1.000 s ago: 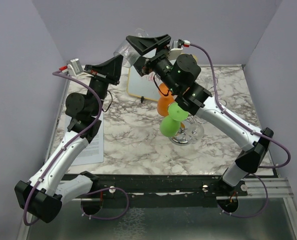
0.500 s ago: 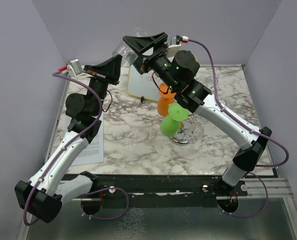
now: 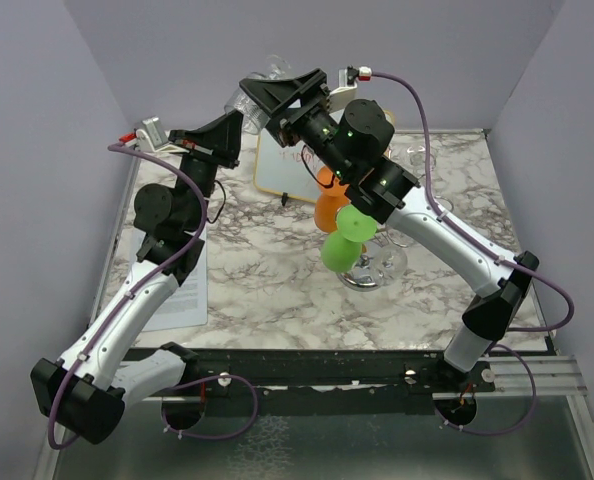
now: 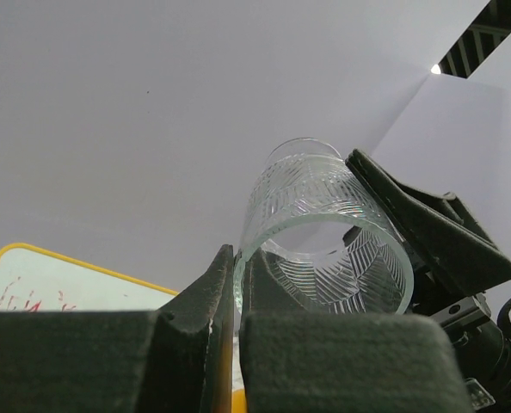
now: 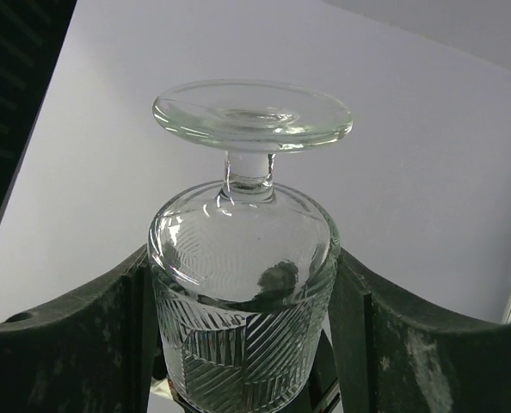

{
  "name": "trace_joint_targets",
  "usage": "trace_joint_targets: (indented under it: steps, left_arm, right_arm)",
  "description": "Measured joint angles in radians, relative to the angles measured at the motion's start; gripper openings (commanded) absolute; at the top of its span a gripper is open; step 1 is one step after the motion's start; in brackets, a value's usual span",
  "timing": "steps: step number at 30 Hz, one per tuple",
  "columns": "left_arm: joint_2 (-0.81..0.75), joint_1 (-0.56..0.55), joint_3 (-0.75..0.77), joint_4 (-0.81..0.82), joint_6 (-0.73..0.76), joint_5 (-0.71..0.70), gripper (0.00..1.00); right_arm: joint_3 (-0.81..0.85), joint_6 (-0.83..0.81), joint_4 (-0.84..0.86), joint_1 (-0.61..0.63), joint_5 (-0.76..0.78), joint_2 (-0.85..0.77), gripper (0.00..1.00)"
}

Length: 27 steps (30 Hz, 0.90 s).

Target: Place the wine glass upside down on the wine glass rack

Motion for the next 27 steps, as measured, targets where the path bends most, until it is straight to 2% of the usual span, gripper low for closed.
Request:
trace_joint_targets:
  steps: [1, 2, 4, 7, 9, 18, 22, 27]
  left_arm:
    - [0.000, 0.000, 0.000, -0.002, 0.000, -0.002, 0.13]
    - [0.000, 0.000, 0.000, -0.003, 0.000, -0.003, 0.27]
    - [0.000, 0.000, 0.000, -0.010, 0.000, -0.004, 0.44]
    - [-0.013, 0.000, -0.004, -0.025, -0.005, -0.010, 0.61]
    - [-0.038, 0.000, -0.015, -0.045, -0.008, -0.014, 0.68]
    - [-0.198, 0.000, -0.021, -0.278, -0.006, -0.028, 0.79]
    - [-0.202, 0.000, 0.063, -0.425, 0.020, -0.032, 0.80]
    - [-0.130, 0.000, 0.215, -0.605, 0.066, 0.018, 0.82]
  right_arm:
    - [0.000, -0.010, 0.000, 0.000, 0.000, 0.000, 0.15]
    - [0.000, -0.022, 0.003, 0.000, 0.000, 0.000, 0.10]
    - [0.000, -0.051, 0.005, 0.001, 0.001, 0.000, 0.05]
    - [-0.007, -0.139, 0.011, 0.001, 0.009, -0.002, 0.03]
    - [-0.029, -0.197, 0.024, 0.001, 0.017, -0.010, 0.03]
    - [-0.054, -0.609, 0.066, -0.008, 0.034, -0.067, 0.05]
    - [-0.030, -0.838, 0.066, -0.025, 0.017, -0.086, 0.06]
    - [0.016, -1.122, 0.010, -0.052, 0.014, -0.111, 0.06]
